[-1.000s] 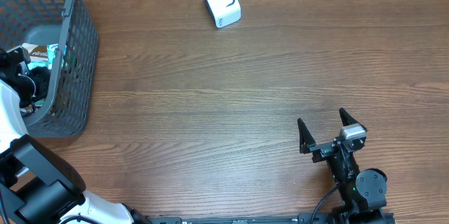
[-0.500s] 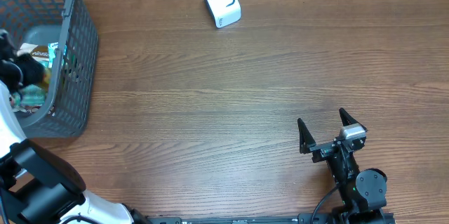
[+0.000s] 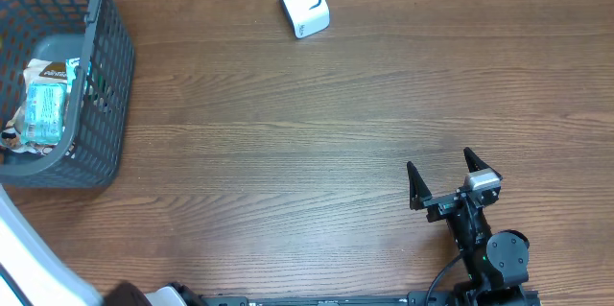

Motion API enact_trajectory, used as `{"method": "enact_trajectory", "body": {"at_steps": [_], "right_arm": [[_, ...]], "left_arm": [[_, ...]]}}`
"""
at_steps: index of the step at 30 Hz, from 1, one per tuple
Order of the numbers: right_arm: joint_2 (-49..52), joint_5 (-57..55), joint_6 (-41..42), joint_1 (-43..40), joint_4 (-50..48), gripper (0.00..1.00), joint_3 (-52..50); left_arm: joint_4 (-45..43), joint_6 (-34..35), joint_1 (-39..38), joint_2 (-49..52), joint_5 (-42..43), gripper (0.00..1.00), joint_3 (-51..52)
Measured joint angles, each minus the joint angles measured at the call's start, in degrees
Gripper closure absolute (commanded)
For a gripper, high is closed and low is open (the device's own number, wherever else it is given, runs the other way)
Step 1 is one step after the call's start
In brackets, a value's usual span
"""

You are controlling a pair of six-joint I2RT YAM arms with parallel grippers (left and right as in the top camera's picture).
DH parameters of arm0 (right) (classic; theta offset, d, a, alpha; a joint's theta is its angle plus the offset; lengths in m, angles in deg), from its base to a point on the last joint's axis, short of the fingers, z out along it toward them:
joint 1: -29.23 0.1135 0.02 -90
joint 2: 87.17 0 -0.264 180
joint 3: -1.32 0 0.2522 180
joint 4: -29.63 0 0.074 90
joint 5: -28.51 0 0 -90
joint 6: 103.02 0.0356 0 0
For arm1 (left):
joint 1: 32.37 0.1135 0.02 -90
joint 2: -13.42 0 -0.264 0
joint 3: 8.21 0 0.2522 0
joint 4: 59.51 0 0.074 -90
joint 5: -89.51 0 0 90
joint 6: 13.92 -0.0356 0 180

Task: Scan the item barcode
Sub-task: 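Grasp the yellow Vim soap bottle in the basket with the left gripper, then carry the bottle toward the scanner and set it upright on the table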

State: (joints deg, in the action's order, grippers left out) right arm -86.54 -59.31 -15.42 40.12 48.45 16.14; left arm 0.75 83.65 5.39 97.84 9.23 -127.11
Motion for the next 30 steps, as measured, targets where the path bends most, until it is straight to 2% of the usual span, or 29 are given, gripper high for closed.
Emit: {"method": "enact_trajectory", "body": {"at_steps": [7, 16, 25, 30], "right_arm": [[0.0, 0.0, 0.0, 0.0, 0.0, 0.0, 0.0], [0.0, 0.0, 0.0, 0.0, 0.0, 0.0, 0.0], [0.0, 0.0, 0.0, 0.0, 0.0, 0.0, 0.0], [0.0, 0.0, 0.0, 0.0, 0.0, 0.0, 0.0]], "left_arm": [[2.4, 1.6, -5.4, -6.4, 2.2, 0.71, -0.1], [13.0, 2.0, -19.6, -9.9, 2.6, 0.71, -0.1], [20.9, 2.0, -35.6, -6.3, 2.8, 0.71, -0.1], [22.8, 3.3, -46.4, -0.5, -0.6, 0.7, -0.1]]}}
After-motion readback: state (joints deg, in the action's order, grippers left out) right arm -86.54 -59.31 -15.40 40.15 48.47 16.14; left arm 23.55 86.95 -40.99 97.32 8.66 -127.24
